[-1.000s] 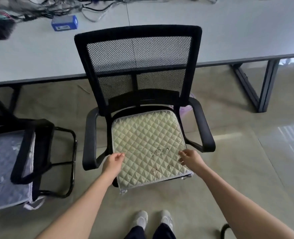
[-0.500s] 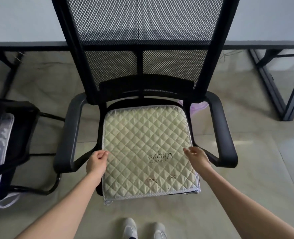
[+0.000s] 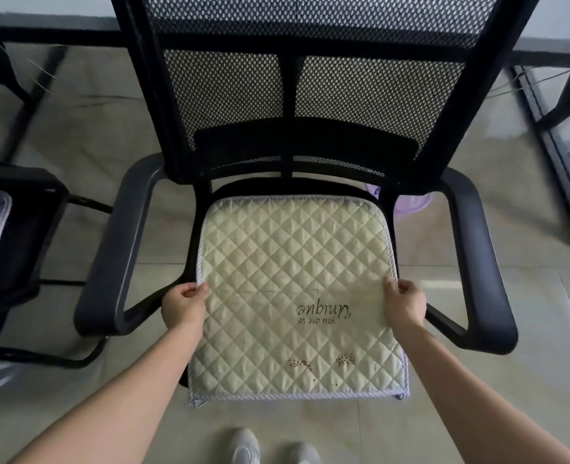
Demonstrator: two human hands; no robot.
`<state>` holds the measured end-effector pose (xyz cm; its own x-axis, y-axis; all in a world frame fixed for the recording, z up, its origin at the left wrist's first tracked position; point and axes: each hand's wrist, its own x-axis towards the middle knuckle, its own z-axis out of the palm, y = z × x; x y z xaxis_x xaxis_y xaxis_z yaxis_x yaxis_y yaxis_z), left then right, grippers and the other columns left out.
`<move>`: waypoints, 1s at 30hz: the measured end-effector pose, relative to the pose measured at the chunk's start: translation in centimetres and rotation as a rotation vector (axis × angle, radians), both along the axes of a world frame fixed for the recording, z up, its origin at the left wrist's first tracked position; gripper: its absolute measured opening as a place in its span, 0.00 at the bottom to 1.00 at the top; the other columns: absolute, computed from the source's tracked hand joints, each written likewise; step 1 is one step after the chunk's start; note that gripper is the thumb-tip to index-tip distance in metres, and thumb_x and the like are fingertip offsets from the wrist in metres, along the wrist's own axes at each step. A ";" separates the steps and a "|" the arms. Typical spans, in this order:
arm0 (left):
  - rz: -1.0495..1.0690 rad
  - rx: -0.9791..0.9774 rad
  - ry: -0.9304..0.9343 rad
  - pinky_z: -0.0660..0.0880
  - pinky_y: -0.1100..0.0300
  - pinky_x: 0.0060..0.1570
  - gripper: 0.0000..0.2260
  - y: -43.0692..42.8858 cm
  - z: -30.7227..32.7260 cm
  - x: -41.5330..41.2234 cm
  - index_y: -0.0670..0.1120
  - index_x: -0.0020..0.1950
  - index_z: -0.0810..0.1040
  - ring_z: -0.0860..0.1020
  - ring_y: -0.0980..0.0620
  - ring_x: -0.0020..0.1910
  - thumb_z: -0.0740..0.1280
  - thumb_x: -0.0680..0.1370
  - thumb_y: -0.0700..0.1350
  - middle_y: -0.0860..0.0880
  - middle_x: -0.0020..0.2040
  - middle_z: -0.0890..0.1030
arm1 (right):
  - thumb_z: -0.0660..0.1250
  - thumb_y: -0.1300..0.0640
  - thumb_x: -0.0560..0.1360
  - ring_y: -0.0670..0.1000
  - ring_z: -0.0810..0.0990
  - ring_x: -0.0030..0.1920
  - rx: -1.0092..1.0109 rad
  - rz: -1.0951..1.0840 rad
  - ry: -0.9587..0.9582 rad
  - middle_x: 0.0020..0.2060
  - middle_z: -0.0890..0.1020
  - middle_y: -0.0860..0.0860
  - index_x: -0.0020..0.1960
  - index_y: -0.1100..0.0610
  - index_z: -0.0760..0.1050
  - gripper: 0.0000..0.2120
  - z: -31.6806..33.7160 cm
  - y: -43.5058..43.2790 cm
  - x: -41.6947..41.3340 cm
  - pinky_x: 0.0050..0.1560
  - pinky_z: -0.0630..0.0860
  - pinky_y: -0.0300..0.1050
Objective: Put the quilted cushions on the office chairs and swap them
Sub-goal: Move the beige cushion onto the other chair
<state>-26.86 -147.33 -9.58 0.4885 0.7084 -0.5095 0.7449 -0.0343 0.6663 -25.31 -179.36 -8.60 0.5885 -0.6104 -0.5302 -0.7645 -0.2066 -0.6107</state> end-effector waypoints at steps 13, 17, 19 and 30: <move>0.124 -0.139 -0.093 0.72 0.61 0.42 0.08 0.1 0.1 1.9 0.38 0.48 0.81 0.73 0.54 0.32 0.71 0.72 0.40 0.45 0.38 0.80 | 0.67 0.51 0.75 0.54 0.75 0.38 0.111 -0.215 -0.029 0.31 0.76 0.53 0.49 0.67 0.78 0.17 -1.0 0.0 0.8 0.46 0.75 0.50; 0.121 -0.126 -0.072 0.76 0.55 0.47 0.09 0.2 -0.2 2.1 0.38 0.50 0.80 0.76 0.48 0.40 0.72 0.72 0.41 0.39 0.48 0.82 | 0.67 0.51 0.75 0.55 0.75 0.41 0.108 -0.200 -0.037 0.30 0.74 0.50 0.49 0.64 0.79 0.14 -0.8 0.2 0.7 0.44 0.72 0.45; 0.123 -0.108 -0.067 0.73 0.57 0.46 0.10 0.1 -0.1 2.1 0.38 0.51 0.80 0.76 0.47 0.43 0.72 0.72 0.41 0.38 0.51 0.82 | 0.66 0.51 0.76 0.55 0.75 0.40 0.095 -0.179 -0.038 0.29 0.74 0.51 0.49 0.64 0.78 0.15 -0.8 0.2 0.6 0.44 0.71 0.45; -0.049 -0.090 -0.026 0.71 0.57 0.54 0.19 -0.2 2.9 1.9 0.41 0.63 0.74 0.76 0.43 0.61 0.70 0.74 0.43 0.41 0.65 0.76 | 0.64 0.43 0.74 0.60 0.77 0.57 0.008 -0.053 0.044 0.53 0.81 0.58 0.62 0.60 0.73 0.24 1.0 0.2 0.7 0.59 0.75 0.55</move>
<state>-24.92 -147.55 -6.63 0.5353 0.6350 -0.5570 0.7262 -0.0093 0.6874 -24.65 -179.15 -7.62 0.5315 -0.6354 -0.5602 -0.8005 -0.1606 -0.5774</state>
